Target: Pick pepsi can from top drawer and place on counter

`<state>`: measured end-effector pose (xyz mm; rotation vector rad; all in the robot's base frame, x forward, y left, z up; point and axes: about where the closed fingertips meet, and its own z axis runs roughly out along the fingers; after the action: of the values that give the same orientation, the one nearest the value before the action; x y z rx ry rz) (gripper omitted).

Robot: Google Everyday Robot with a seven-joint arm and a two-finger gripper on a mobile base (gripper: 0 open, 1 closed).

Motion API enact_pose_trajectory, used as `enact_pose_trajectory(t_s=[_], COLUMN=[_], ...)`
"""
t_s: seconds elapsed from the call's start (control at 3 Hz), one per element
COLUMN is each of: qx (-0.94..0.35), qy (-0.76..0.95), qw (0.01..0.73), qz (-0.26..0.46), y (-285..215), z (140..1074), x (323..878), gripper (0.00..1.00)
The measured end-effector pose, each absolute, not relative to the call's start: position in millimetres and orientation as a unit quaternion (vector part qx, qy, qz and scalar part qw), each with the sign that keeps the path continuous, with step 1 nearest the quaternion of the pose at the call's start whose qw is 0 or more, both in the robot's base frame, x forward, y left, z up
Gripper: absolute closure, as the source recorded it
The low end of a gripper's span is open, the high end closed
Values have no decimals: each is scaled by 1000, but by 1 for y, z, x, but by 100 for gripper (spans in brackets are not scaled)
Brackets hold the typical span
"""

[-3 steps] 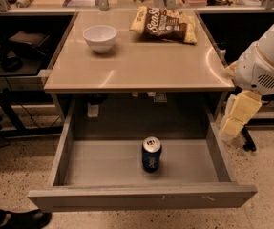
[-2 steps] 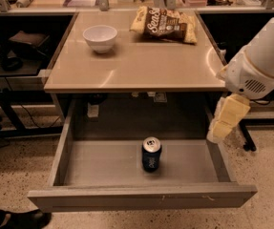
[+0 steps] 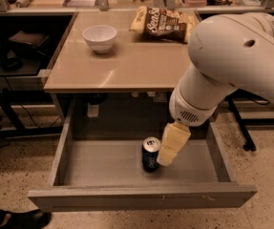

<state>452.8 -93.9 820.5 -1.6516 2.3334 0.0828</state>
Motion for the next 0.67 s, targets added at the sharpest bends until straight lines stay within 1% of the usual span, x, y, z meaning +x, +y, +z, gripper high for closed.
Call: enact_pose_trajectory(t_s=[0.67], qx=[-556], qy=[818], qw=[147], qz=[24], y=[-92], z=[814], x=[460], gripper=[0])
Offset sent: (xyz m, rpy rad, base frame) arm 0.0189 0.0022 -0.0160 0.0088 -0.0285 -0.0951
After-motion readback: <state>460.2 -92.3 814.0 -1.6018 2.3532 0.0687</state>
